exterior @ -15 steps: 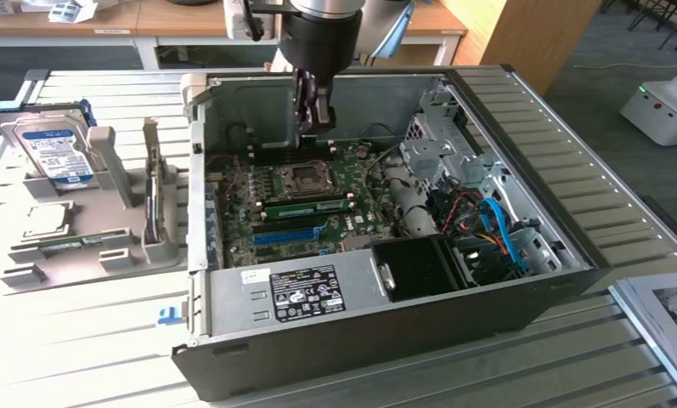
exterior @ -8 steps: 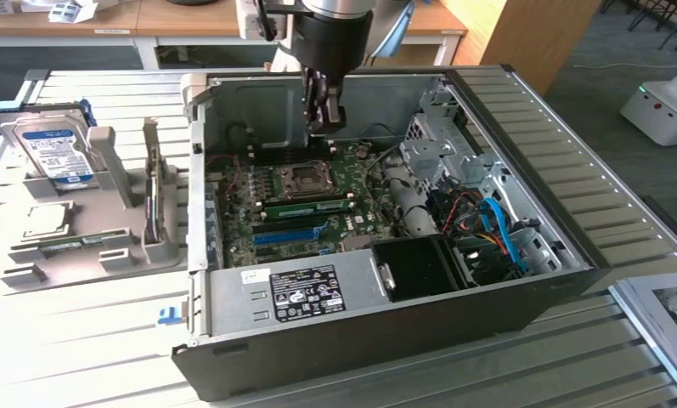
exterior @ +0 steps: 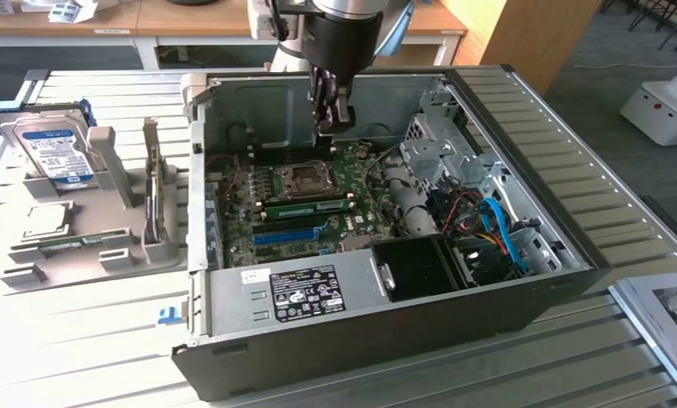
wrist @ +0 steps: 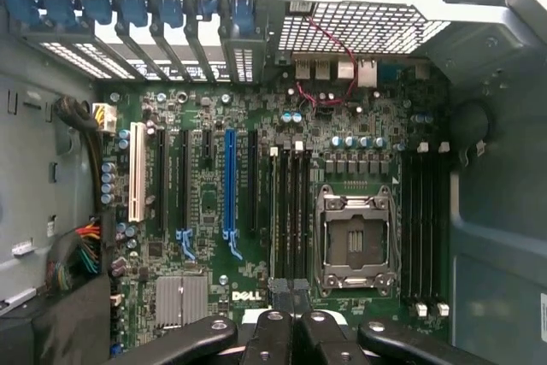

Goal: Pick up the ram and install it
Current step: 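Press down the ram until it locks into place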

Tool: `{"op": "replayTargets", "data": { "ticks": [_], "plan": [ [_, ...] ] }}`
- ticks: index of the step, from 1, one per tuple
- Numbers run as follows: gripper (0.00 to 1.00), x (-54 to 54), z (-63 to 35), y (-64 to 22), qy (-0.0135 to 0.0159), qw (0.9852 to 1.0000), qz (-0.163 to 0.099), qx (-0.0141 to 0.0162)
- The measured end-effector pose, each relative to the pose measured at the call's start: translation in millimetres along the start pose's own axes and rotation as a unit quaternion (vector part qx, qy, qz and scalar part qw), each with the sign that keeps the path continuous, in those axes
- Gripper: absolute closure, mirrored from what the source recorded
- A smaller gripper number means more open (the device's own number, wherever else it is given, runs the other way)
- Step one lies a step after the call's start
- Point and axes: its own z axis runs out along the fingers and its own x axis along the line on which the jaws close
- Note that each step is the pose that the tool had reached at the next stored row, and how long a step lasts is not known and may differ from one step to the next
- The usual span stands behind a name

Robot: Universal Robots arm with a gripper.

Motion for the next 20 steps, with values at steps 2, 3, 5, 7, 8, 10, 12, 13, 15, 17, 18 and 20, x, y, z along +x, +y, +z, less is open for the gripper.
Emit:
{"op": "replayTargets", "data": {
  "ticks": [2, 3, 5, 7, 8, 10, 12, 13, 15, 17, 18, 20],
  "plan": [
    [0.90, 0.0, -0.1, -2.2, 0.0000, 1.0000, 0.000, 0.0000],
    [0.90, 0.0, -0.1, -3.3, 0.0000, 1.0000, 0.000, 0.0000],
    [0.90, 0.1, -0.2, -5.3, 0.0000, 1.0000, 0.000, 0.0000],
    [0.90, 0.2, -0.2, -7.3, 0.0000, 1.0000, 0.000, 0.0000],
    [0.90, 0.2, -0.3, -8.2, 0.0000, 1.0000, 0.000, 0.0000],
    [0.90, 0.2, -0.3, -9.7, 0.0000, 1.0000, 0.000, 0.0000],
    [0.90, 0.2, -0.4, -10.5, 0.0000, 1.0000, 0.000, 0.0000],
    [0.90, 0.2, -0.4, -10.4, 0.0000, 1.0000, 0.000, 0.0000],
    [0.90, 0.2, -0.3, -10.5, 0.0000, 1.0000, 0.000, 0.0000],
    [0.90, 0.2, -0.4, -10.5, 0.0000, 1.0000, 0.000, 0.0000],
    [0.90, 0.2, -0.3, -10.5, 0.0000, 1.0000, 0.000, 0.0000],
    [0.90, 0.2, -0.3, -10.5, 0.0000, 1.0000, 0.000, 0.0000]
  ]
}}
